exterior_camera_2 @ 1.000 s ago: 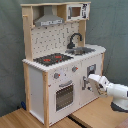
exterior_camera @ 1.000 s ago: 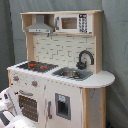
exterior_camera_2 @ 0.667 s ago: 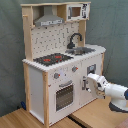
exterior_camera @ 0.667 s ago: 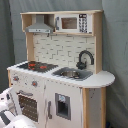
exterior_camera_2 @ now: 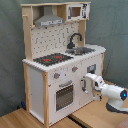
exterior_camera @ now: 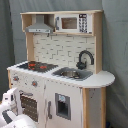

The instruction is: Play with the kitchen

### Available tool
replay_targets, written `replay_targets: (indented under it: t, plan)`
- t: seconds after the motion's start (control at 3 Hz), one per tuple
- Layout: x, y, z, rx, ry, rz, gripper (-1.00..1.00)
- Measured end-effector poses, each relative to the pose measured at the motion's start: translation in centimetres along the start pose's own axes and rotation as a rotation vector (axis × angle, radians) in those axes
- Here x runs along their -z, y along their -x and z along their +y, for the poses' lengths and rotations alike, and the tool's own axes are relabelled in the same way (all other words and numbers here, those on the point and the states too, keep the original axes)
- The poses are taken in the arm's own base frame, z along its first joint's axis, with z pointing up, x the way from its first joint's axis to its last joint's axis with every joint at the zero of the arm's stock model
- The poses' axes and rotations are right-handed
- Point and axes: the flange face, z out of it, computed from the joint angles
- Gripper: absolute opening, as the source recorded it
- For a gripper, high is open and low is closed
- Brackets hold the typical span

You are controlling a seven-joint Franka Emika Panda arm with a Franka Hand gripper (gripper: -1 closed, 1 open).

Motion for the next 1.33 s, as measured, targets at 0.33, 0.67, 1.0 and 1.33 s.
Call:
replay_targets:
  t: [0.33, 0.67, 1.0, 1.33]
  plan:
    - [-1.5, 0.0, -0.2, -0.095, 0.004, -0.011, 1.0]
    - [-2.9, -0.2, -0.4, -0.184, 0.009, -0.002, 1.0]
    - [-4.6, -0.3, -0.1, -0.233, 0.02, 0.024, 1.0]
    - [-6.7, -0.8, -0.8, -0.25, 0.017, 0.015, 1.0]
